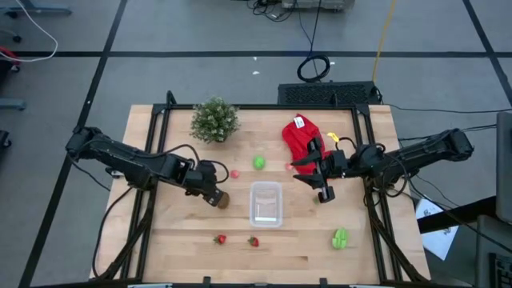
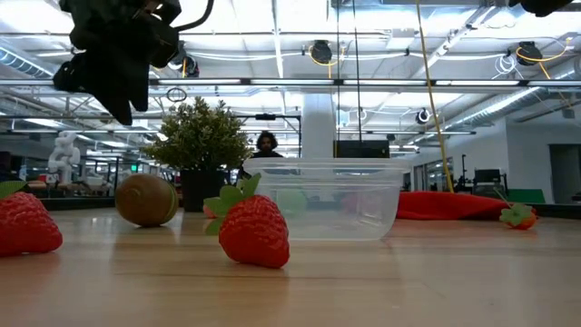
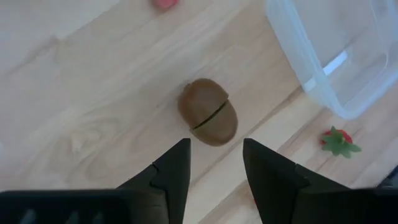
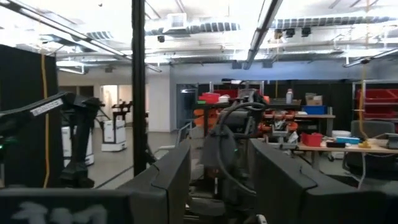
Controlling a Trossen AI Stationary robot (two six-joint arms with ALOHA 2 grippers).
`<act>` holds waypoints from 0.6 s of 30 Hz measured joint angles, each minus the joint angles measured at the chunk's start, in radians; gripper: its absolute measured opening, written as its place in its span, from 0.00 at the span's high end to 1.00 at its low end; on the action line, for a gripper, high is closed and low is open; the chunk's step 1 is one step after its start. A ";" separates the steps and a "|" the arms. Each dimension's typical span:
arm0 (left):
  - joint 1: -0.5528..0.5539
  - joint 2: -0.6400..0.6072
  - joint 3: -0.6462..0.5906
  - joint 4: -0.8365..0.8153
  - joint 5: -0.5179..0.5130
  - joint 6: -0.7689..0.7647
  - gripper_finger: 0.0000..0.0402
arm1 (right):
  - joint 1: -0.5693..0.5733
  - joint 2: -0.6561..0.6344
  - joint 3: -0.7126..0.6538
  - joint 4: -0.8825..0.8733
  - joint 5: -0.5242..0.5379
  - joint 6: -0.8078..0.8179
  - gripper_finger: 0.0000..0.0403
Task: Pick and placing Produce into tupperware
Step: Put the brown kiwi into the transparent bin
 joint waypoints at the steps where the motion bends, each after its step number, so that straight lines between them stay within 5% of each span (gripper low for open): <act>1: 0.000 0.000 0.000 0.000 0.002 -0.020 0.60 | 0.009 0.000 0.000 0.001 0.000 -0.001 0.60; 9: 0.000 0.008 0.000 0.027 0.016 -0.139 0.39 | 0.073 -0.011 0.000 -0.005 0.000 0.015 0.45; 18: -0.005 0.039 -0.003 0.140 0.014 -0.081 0.23 | 0.101 -0.024 0.000 0.015 0.000 0.015 0.39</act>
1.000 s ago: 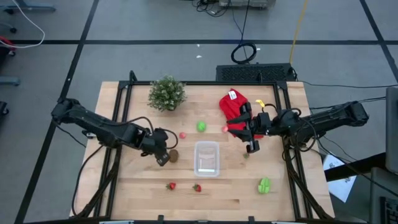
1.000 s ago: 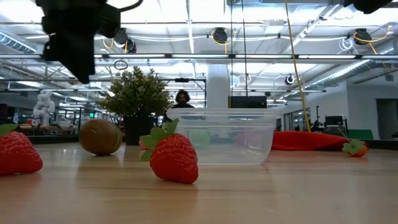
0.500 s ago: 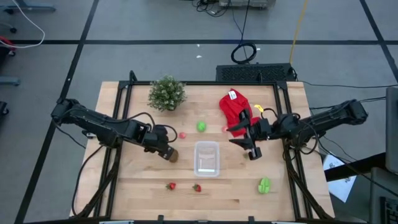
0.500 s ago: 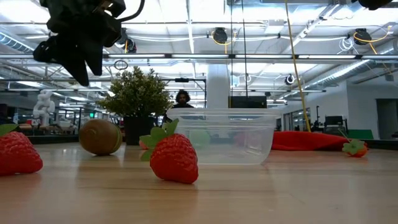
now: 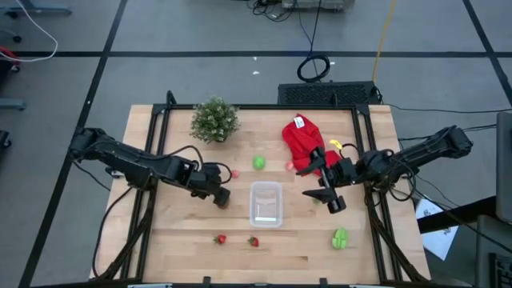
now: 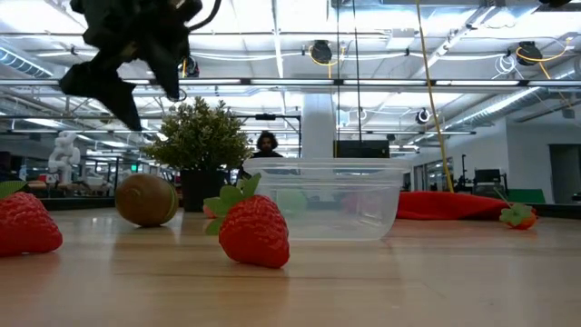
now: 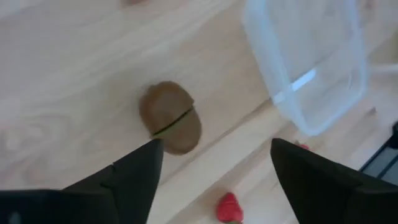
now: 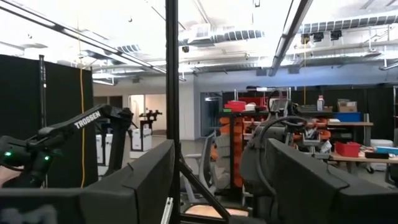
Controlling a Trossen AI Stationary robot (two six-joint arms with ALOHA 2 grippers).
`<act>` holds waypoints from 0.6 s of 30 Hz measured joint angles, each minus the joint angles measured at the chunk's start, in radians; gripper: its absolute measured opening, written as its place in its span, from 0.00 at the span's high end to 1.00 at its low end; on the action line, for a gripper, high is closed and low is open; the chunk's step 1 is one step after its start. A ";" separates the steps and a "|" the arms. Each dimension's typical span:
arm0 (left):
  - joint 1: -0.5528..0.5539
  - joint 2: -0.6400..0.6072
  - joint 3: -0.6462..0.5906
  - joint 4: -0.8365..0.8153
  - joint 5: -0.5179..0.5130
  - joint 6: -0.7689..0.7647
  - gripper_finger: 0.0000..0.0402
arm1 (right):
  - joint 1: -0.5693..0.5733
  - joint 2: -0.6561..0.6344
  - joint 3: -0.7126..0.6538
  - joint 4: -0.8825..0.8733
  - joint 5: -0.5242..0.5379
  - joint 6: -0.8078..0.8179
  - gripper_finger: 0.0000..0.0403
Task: Pick and placing Produce into tupperware
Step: Put the brown kiwi into the transparent bin
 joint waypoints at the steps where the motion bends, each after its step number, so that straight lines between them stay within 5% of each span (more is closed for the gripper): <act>1: -0.002 0.002 0.003 0.019 -0.001 0.016 0.23 | 0.002 -0.002 0.000 -0.001 0.000 0.000 0.39; 18: -0.004 0.005 0.002 0.102 0.061 0.008 0.23 | 0.007 -0.019 0.000 -0.034 0.000 0.021 0.40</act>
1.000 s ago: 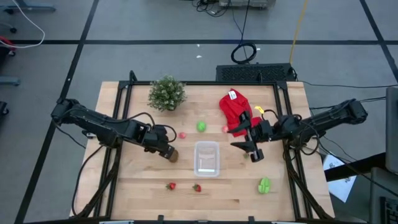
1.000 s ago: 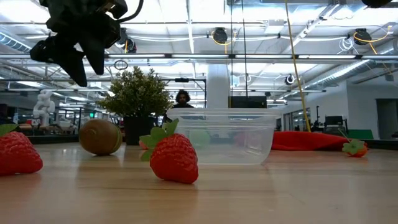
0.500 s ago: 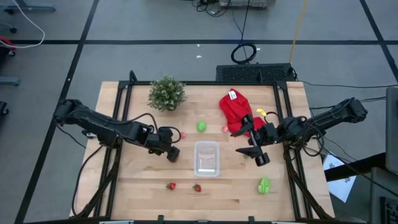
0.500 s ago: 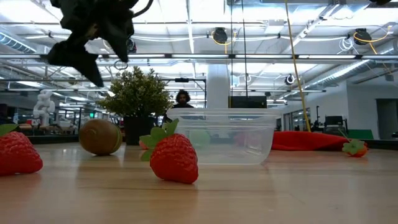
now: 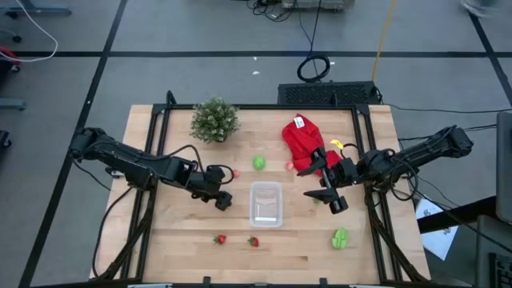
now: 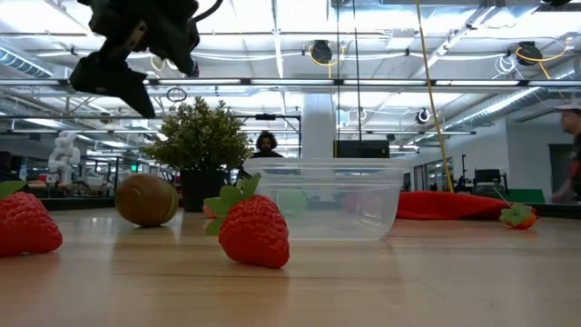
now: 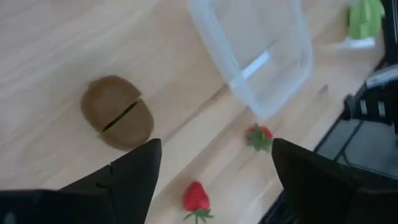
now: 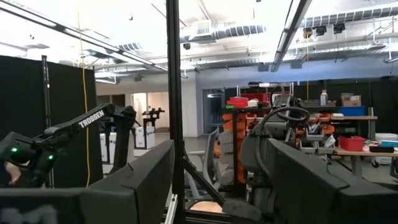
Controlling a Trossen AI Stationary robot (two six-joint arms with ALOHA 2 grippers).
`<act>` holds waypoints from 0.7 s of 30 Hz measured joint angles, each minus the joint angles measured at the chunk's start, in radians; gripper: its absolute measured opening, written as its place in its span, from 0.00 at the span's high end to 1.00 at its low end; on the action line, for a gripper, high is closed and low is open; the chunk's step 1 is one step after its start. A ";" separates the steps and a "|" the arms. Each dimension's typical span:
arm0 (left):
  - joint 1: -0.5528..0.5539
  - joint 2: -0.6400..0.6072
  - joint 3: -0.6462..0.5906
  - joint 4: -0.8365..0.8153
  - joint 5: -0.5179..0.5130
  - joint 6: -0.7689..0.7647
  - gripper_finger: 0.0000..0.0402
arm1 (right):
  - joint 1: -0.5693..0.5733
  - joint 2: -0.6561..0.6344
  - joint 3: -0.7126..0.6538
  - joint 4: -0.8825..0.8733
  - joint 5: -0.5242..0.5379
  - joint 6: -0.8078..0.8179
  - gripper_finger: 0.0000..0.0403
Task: Pick and placing Produce into tupperware
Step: Put the brown kiwi into the transparent bin
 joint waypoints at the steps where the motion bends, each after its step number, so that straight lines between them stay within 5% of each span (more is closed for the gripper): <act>1: 0.000 0.000 0.000 -0.009 -0.017 -0.037 0.23 | 0.000 0.000 0.000 0.000 0.000 0.001 0.40; 12: -0.014 0.005 0.000 -0.158 -0.086 -0.304 0.23 | 0.000 0.000 0.000 0.000 0.000 -0.001 0.40; 21: -0.005 0.111 0.000 -0.200 -0.035 -0.340 0.23 | 0.000 0.000 0.000 -0.004 0.000 -0.004 0.40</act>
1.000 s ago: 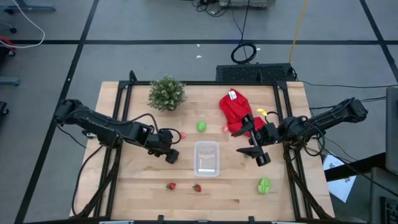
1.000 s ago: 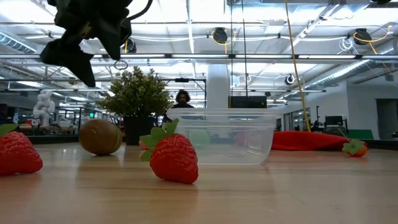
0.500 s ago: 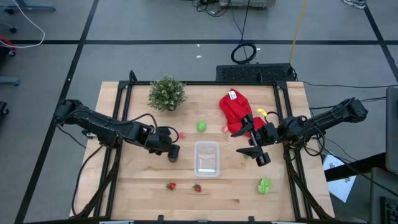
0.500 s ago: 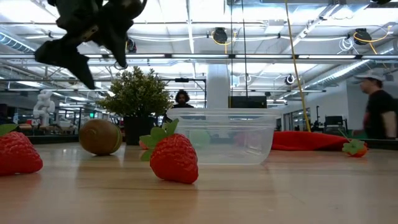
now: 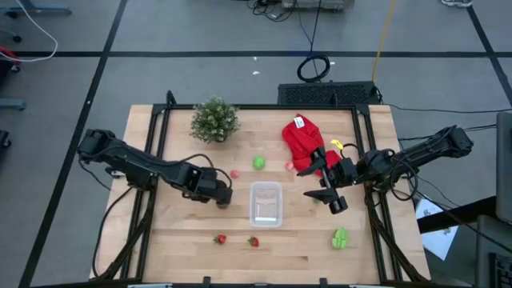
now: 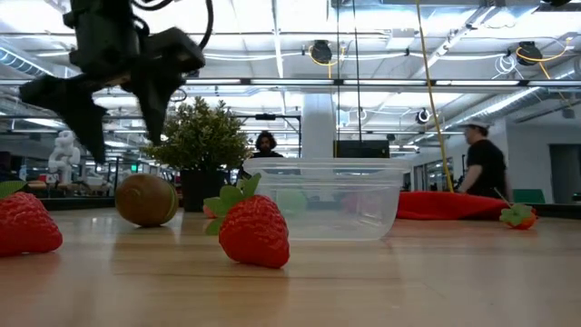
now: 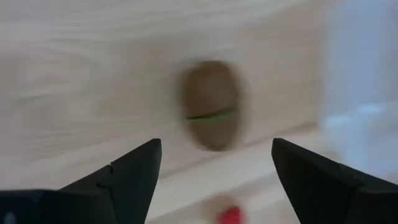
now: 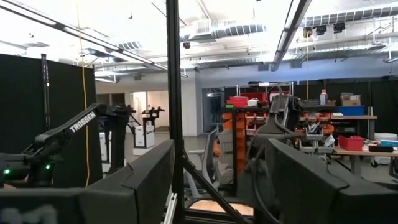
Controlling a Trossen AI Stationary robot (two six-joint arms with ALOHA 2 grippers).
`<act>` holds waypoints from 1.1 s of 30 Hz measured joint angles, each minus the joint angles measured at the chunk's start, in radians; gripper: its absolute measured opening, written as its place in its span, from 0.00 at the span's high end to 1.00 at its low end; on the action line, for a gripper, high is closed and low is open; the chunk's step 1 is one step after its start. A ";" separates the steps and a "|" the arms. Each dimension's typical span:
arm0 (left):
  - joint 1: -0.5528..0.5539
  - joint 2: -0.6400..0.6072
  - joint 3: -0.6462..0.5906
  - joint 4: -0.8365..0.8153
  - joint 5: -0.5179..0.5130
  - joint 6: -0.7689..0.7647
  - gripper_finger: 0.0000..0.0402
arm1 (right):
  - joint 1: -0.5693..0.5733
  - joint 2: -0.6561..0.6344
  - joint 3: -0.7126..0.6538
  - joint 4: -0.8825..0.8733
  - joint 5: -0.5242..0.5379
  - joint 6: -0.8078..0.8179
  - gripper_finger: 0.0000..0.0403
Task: Pick and placing Produce into tupperware
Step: Put the brown kiwi into the transparent bin
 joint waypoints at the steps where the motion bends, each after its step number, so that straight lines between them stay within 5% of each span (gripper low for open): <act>1: 0.005 0.002 0.000 0.000 0.003 0.001 0.23 | 0.000 0.000 0.000 -0.003 0.000 0.000 0.40; 19: 0.013 -0.002 0.001 0.199 -0.004 0.251 0.23 | 0.006 0.000 0.000 -0.037 0.000 0.001 0.40; 33: 0.007 -0.001 0.001 0.072 -0.055 0.165 0.23 | 0.007 0.000 0.000 -0.053 0.000 0.001 0.40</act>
